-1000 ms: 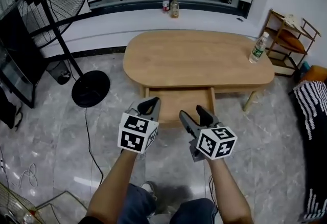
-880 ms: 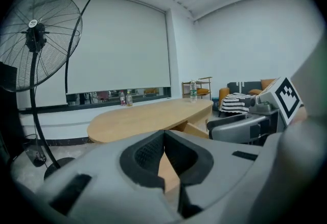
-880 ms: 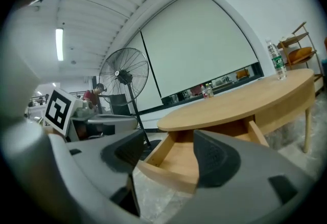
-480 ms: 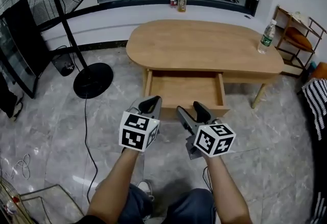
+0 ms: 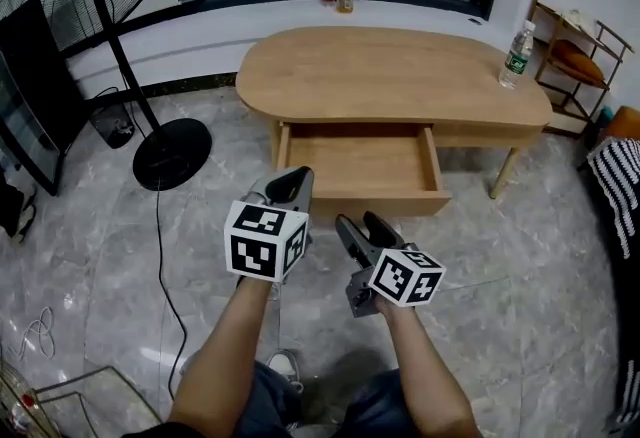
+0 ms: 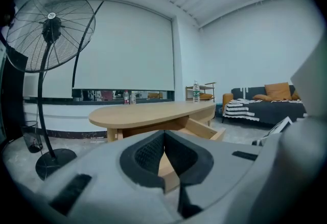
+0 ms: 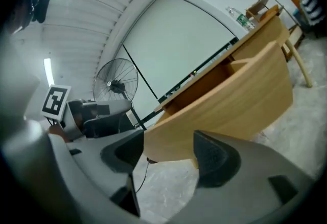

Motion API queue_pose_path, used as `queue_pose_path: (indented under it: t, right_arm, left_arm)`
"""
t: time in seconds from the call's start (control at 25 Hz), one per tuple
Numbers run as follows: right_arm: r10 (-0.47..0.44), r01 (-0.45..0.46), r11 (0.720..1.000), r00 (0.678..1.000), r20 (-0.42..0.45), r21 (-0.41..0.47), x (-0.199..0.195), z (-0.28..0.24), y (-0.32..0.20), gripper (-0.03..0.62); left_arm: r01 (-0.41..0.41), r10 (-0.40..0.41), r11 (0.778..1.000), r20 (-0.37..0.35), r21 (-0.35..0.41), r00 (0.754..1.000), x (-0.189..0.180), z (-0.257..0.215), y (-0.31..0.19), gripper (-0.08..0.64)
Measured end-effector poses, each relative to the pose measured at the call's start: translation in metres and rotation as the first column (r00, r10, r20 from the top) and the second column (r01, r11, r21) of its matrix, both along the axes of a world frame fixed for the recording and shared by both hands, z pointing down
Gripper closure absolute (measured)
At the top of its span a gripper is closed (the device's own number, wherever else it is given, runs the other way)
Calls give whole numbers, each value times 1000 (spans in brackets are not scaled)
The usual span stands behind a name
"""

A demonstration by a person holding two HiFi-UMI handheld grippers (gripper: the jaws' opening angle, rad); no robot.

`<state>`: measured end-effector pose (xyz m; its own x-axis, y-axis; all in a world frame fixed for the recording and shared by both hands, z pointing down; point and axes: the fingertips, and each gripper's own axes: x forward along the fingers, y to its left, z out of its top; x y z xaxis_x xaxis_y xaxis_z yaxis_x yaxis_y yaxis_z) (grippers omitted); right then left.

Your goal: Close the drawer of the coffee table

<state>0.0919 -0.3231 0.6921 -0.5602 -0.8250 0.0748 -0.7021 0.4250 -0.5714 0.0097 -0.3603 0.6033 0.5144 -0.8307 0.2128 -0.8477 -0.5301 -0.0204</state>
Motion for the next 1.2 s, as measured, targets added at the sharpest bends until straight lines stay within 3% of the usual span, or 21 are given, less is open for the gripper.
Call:
queue_pose_path:
  t: [0.36, 0.64, 1.04, 1.12, 1.2]
  right_arm:
    - [86, -73, 994, 981, 172, -77, 5, 48, -14, 284]
    - [170, -142, 985, 906, 387, -99, 18, 61, -39, 198]
    - [197, -170, 980, 882, 428, -102, 24, 66, -38, 227]
    - [210, -173, 977, 875, 436, -125, 25, 69, -40, 184]
    - [213, -167, 976, 871, 443, -139, 25, 72, -44, 181]
  left_arm:
    - [-27, 27, 1000, -29, -9, 999, 2, -2, 1, 557]
    - [0, -1, 1000, -35, -31, 999, -13, 2, -3, 557]
    - [-2, 1, 1000, -31, -31, 1000, -18, 3, -7, 557]
    - [1, -2, 999, -36, -34, 999, -19, 3, -8, 557]
    - [2, -3, 999, -44, -34, 999, -19, 1, -9, 557]
